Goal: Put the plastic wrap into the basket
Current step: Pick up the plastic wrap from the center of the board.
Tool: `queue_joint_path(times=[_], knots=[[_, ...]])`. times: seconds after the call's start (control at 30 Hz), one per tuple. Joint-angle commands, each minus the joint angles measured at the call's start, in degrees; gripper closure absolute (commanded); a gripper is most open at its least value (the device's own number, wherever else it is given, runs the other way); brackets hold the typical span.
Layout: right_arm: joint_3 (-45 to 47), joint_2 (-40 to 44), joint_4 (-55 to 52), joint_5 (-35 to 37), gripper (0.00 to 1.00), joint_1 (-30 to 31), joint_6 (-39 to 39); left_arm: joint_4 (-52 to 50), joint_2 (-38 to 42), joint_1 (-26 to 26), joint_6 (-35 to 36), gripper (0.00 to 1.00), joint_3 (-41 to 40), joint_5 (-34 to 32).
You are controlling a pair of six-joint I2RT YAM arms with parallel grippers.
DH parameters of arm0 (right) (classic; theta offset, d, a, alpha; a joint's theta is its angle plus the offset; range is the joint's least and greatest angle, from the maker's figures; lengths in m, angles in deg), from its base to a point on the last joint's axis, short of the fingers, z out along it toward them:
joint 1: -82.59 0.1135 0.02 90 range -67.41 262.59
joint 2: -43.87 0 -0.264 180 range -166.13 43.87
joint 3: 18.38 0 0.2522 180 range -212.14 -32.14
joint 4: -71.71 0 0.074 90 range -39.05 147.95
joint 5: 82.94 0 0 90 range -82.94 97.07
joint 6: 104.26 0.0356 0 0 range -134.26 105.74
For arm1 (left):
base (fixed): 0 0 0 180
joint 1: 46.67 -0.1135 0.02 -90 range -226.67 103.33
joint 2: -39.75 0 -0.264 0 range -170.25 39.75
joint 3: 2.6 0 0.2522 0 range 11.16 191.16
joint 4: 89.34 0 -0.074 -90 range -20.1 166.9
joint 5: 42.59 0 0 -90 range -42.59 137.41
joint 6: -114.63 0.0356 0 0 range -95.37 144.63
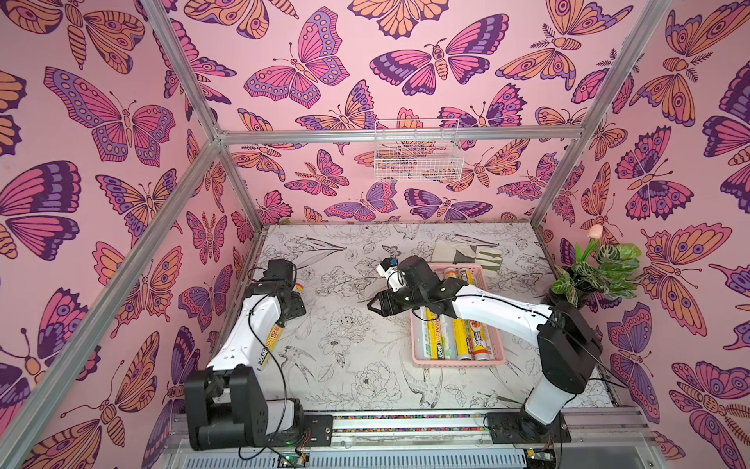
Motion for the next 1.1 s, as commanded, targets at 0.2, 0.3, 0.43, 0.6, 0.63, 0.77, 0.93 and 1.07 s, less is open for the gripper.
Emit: queue_joint_path(times=[0.2,0.3,0.43,0.6,0.63,0.77,0.93,1.07], knots=[[-2.75,-0.76,-3.14,-1.59,0.39,0.35,-3.16,-3.89,-17.3,-1.22,0.65,0.22,9.25,-0.67],[-1.79,-0.32,-2.55,-1.38,0.38,0.39,-3.06,-3.77,-21.24,-1.18,2.02,0.23,11.69,-0.33],[-1.1,0.02,-3.05,-1.34,0.38,0.33,-3.37,-3.81,-24.44,-1.43,4.0,0.27,13.5,-0.92],[-0.6,0.21,-3.64,-1.29,0.38,0.22,-4.08,-3.72,-26.42,-1.7,5.23,0.26,14.63,0.27],[-0.61,0.14,-3.67,-1.33,0.38,0.25,-4.11,-3.55,-26.96,-1.7,5.61,0.27,14.87,1.19],[-0.7,0.16,-4.01,-1.53,0.38,0.13,-4.35,-3.42,-28.84,-1.79,6.9,0.28,15.23,3.22],[-0.22,0.38,-4.19,-1.41,0.38,0.06,-4.31,-3.61,-28.88,-1.78,7.35,0.31,15.08,6.83],[0.31,0.65,-3.88,-1.24,0.38,-0.02,-4.2,-3.6,-27.49,-1.71,6.61,0.36,14.56,10.68]])
